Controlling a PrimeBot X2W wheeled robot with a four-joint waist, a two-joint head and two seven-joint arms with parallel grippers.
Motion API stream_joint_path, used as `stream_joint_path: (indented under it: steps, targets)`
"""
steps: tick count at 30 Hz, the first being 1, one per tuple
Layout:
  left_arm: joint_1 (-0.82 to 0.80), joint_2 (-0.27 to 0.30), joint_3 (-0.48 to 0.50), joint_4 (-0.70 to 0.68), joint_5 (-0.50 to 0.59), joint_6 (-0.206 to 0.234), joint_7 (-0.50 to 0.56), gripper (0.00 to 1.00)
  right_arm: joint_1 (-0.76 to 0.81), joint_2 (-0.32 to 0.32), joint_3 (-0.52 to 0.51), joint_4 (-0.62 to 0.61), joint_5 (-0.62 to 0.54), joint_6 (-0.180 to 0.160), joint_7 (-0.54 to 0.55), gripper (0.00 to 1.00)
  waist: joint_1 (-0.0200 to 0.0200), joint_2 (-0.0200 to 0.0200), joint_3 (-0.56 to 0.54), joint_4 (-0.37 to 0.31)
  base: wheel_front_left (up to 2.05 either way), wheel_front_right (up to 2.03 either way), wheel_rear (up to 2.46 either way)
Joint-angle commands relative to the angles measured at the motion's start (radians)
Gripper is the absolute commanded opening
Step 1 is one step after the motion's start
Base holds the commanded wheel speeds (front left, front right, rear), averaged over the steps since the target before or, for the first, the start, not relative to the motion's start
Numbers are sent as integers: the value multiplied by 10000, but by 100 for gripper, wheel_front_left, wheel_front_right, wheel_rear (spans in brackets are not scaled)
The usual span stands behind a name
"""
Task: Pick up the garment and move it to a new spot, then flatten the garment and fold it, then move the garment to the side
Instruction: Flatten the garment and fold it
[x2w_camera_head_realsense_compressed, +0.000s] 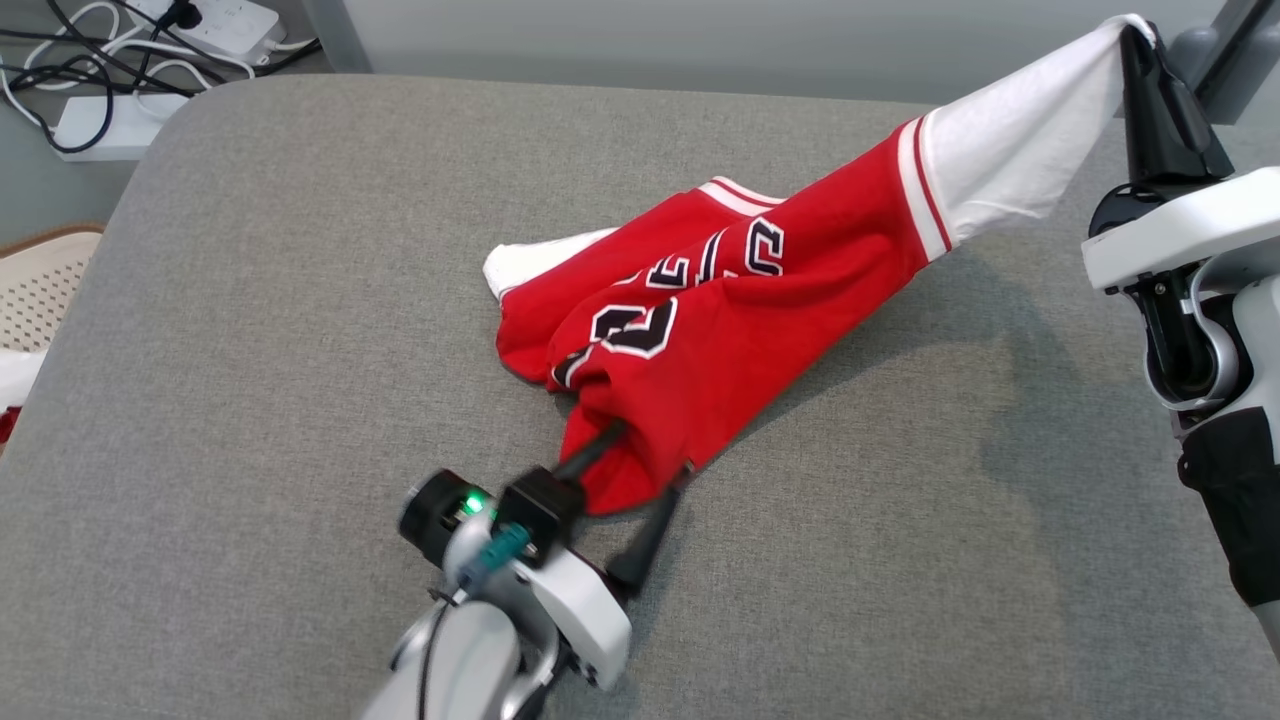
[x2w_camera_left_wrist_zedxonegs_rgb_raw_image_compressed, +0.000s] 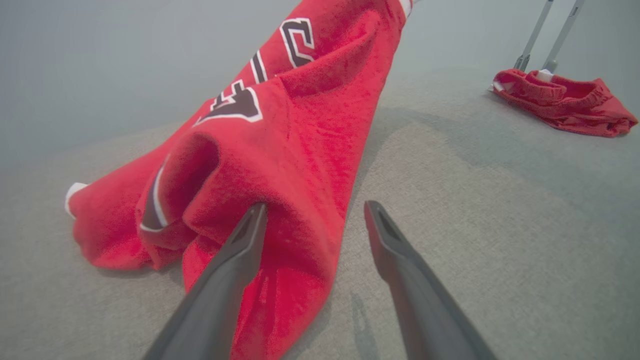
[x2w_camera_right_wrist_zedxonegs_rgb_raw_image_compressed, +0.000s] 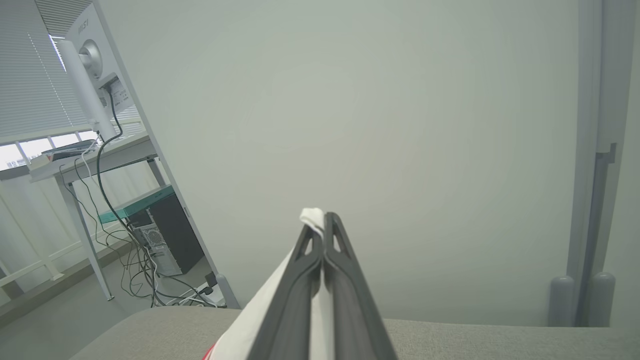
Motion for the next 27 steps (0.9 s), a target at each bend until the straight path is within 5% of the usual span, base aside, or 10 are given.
stream_joint_path:
  steps: [1,9,18,23,27]
  targets:
    - [48,61,106,-183,53,-41,-103,100,154,-31,150,-295,-43,42,-103,0,0,0,-61,-47,0,0,0]
    - [271,51,-1327,237,-696,182,-103,100,236,9,215,-292,-24,42,-55,0,0,0,-201,-225,0,0,0]
    - [123,302,-286,565,-819,1081,-103,100,371,29,73,-110,-93,42,-61,0,0,0,-252,-218,0,0,0]
    - [322,425,127,601,-874,1139,-103,100,405,134,117,-94,-130,42,-65,0,0,0,-216,-236,0,0,0]
    - [346,300,232,1477,-1270,765,-103,100,374,248,272,-97,-133,42,-20,0,0,0,-180,-322,0,0,0]
